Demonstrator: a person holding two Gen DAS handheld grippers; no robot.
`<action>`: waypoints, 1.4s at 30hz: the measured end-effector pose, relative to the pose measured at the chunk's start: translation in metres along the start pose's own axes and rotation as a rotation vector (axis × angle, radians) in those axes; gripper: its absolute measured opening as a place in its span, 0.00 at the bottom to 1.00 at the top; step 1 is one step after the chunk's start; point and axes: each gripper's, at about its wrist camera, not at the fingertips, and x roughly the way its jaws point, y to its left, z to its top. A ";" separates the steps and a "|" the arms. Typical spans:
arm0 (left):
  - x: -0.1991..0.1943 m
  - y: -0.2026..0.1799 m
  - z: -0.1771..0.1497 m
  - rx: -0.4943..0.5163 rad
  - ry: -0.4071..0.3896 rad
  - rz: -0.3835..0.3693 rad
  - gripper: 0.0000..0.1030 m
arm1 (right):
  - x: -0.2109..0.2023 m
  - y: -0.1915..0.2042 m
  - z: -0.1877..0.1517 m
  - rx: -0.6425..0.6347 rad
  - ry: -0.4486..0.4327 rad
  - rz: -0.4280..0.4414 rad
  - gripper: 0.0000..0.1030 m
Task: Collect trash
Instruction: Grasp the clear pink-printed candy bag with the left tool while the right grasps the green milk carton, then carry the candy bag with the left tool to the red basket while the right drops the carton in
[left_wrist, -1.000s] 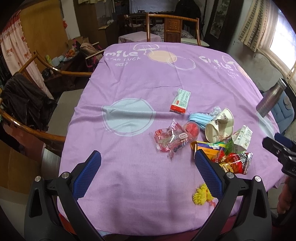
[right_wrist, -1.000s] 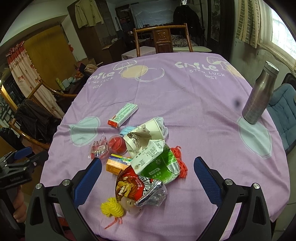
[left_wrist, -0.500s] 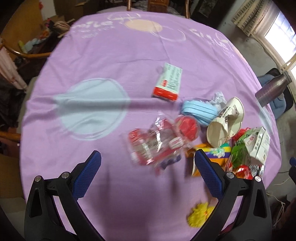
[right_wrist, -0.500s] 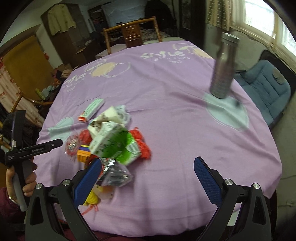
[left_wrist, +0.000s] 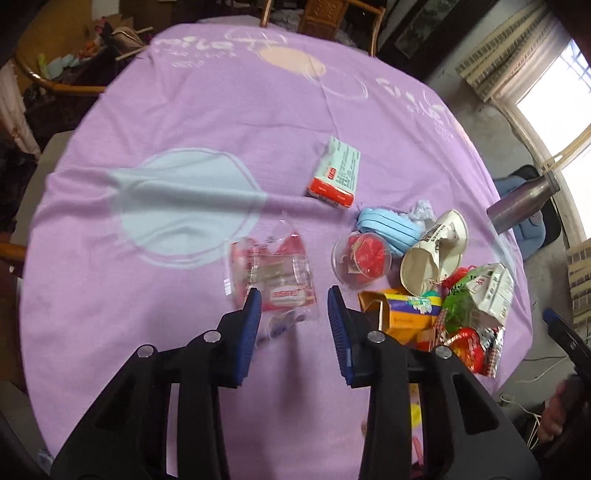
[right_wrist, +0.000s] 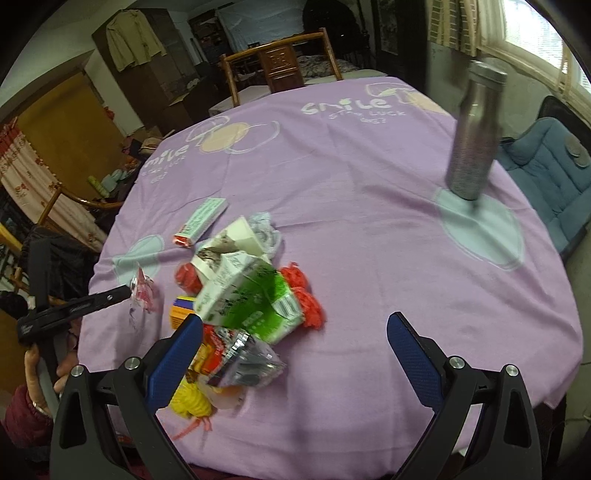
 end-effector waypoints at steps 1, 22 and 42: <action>-0.008 0.002 -0.004 0.002 -0.010 0.013 0.36 | 0.005 0.004 0.003 -0.004 0.002 0.013 0.95; 0.040 -0.008 0.011 0.001 0.064 0.071 0.87 | 0.016 -0.001 0.012 -0.050 -0.020 0.200 0.13; -0.055 0.033 0.000 -0.096 -0.143 0.174 0.44 | -0.009 0.044 0.022 -0.206 -0.089 0.337 0.13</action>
